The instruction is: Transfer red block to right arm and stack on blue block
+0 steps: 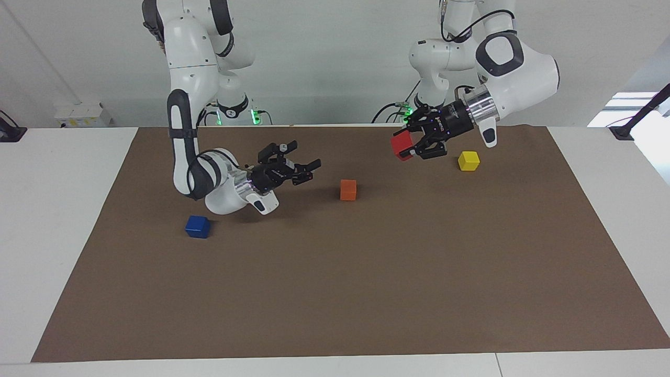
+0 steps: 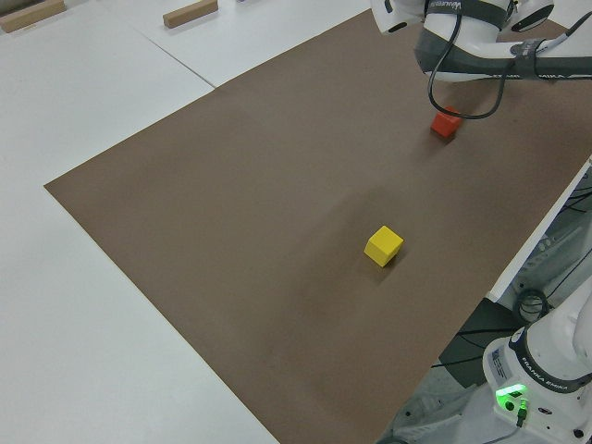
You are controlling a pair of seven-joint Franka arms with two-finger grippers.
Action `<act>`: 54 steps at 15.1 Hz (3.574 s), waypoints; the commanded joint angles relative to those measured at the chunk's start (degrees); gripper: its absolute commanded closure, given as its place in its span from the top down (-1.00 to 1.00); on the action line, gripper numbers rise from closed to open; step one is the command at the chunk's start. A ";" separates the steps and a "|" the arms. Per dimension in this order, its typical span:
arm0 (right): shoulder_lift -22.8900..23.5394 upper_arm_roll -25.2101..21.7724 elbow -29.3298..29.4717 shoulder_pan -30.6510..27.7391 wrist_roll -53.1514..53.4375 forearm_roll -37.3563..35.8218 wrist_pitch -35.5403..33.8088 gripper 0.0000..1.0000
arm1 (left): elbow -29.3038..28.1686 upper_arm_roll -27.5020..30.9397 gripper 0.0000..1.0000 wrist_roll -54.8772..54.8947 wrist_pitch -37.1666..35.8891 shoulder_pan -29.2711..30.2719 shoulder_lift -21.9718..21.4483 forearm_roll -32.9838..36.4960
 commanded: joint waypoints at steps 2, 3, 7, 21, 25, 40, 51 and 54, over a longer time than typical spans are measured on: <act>0.74 0.21 1.02 2.47 -2.02 3.58 0.89 1.00 | -2.27 0.56 -1.00 -3.57 6.97 -7.28 -2.18 -4.80; 0.74 0.12 1.02 2.66 -2.02 3.76 0.98 1.00 | -2.44 0.56 -1.00 -4.36 9.60 -10.00 -2.18 -5.33; 0.74 0.21 1.11 2.83 -2.81 3.85 2.03 1.00 | -2.80 0.56 -1.00 -5.77 14.11 -15.30 -2.18 -8.15; 0.74 0.21 1.11 3.80 -4.04 4.99 3.70 1.00 | -2.00 0.03 -1.00 -9.02 36.25 -27.61 -0.25 -11.75; 0.82 0.21 1.11 4.06 -4.04 4.99 3.79 1.00 | -2.00 -0.06 -1.00 -6.92 40.37 -29.01 0.46 -11.58; 0.74 0.12 1.55 4.33 -4.48 4.99 5.02 0.53 | 2.82 -0.06 -1.00 0.29 44.16 -30.95 7.39 -10.79; 0.30 0.21 1.63 4.33 -4.39 4.99 7.22 -1.00 | 3.80 -0.14 -1.00 0.21 44.17 -30.51 7.84 -9.99; 0.12 0.12 1.63 4.33 -4.13 4.99 7.22 -1.00 | 3.80 -0.06 0.99 0.21 44.43 -30.42 7.67 -9.99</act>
